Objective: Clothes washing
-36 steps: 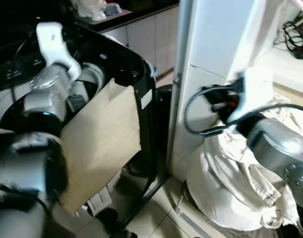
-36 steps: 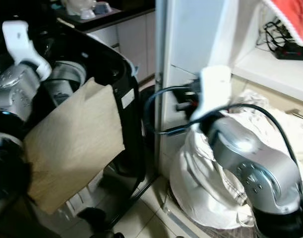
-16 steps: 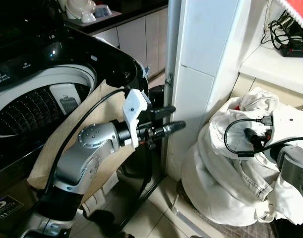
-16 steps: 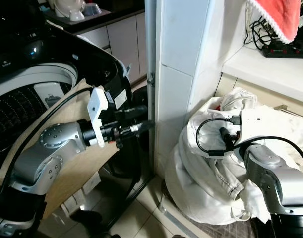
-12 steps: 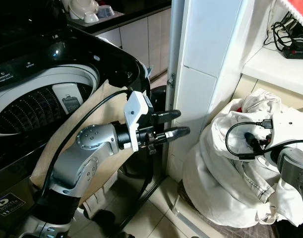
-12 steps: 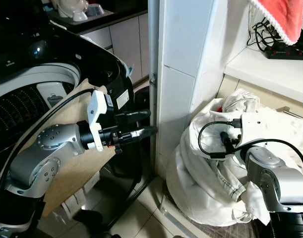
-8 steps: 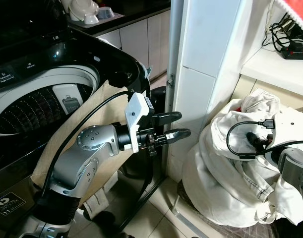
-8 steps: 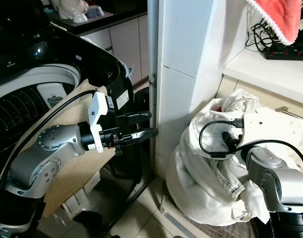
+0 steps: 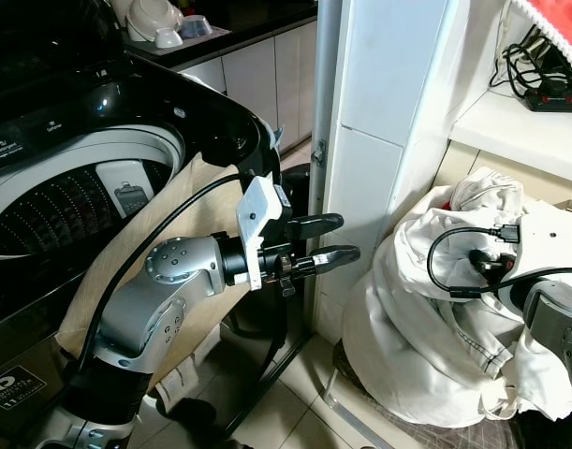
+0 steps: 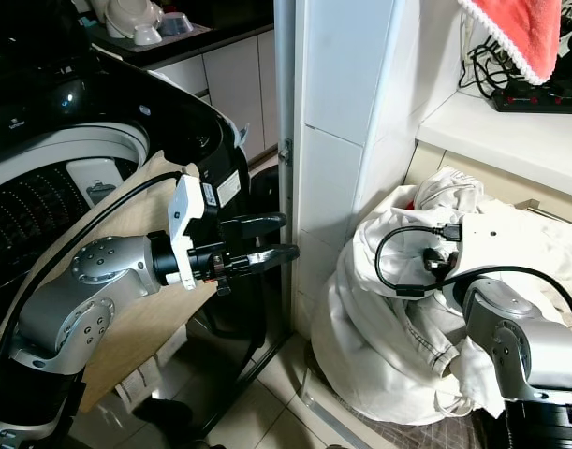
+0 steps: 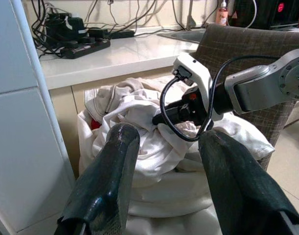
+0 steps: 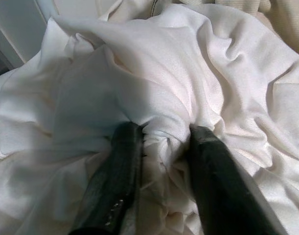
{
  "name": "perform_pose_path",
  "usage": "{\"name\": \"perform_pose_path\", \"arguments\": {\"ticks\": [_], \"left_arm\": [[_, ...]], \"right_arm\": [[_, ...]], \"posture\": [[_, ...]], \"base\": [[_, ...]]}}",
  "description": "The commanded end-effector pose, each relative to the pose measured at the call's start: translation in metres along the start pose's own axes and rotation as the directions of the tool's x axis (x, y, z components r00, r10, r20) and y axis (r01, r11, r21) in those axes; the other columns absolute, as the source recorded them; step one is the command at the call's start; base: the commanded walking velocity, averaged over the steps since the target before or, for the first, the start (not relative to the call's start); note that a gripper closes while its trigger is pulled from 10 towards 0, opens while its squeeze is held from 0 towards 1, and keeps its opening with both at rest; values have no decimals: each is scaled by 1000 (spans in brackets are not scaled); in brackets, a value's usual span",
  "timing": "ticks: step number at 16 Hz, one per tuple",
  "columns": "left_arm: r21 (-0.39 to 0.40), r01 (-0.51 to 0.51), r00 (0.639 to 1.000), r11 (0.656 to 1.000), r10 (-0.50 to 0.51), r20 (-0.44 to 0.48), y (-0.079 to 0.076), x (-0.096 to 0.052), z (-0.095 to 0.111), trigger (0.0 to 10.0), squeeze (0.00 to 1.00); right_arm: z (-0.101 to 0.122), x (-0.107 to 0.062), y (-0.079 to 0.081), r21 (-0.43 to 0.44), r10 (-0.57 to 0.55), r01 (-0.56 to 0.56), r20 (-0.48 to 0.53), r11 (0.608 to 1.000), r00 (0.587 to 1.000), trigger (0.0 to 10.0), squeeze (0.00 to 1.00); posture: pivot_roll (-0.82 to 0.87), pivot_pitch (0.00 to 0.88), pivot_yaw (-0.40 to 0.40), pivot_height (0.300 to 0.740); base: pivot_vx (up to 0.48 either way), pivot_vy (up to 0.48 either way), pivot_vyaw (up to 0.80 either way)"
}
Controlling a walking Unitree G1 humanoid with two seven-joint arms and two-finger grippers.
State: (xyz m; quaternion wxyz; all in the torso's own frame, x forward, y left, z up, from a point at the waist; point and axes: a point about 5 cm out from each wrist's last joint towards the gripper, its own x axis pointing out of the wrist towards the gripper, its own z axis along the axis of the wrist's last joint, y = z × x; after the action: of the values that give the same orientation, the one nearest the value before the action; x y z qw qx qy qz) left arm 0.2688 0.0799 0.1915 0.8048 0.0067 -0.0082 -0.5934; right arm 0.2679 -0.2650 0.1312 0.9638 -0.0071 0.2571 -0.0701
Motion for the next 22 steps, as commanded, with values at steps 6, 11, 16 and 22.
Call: {"name": "perform_pose_path", "arguments": {"ticks": [6, 11, 16, 22], "left_arm": [[20, -58, 998, 998, 57, 32, 7, -3, 7, 10000, 0], [-4, -149, 982, 989, 148, 116, 17, -1, 20, 10000, 0], [16, -225, 930, 974, 210, 302, 25, 9, 53, 10000, 0], [55, -172, 899, 984, 134, 417, 15, 36, 82, 10000, 1000]], "right_arm": [[21, -6, 5, 53, 45, -50, 80, 997, 996, 0, 0], [82, -30, 26, 161, 213, -272, 310, 949, 927, 0, 0], [131, -72, 64, 151, 529, -686, 528, 712, 665, 0, 0], [124, -89, 98, 102, 709, -843, 492, 529, 504, 0, 0]], "posture": [[-192, 0, 65, 740], [-194, 0, 66, 740], [-200, 0, 62, 740], [-196, 0, 62, 740]], "base": [[0, 0, 0], [0, 0, 0], [0, 0, 0], [0, 0, 0]]}}
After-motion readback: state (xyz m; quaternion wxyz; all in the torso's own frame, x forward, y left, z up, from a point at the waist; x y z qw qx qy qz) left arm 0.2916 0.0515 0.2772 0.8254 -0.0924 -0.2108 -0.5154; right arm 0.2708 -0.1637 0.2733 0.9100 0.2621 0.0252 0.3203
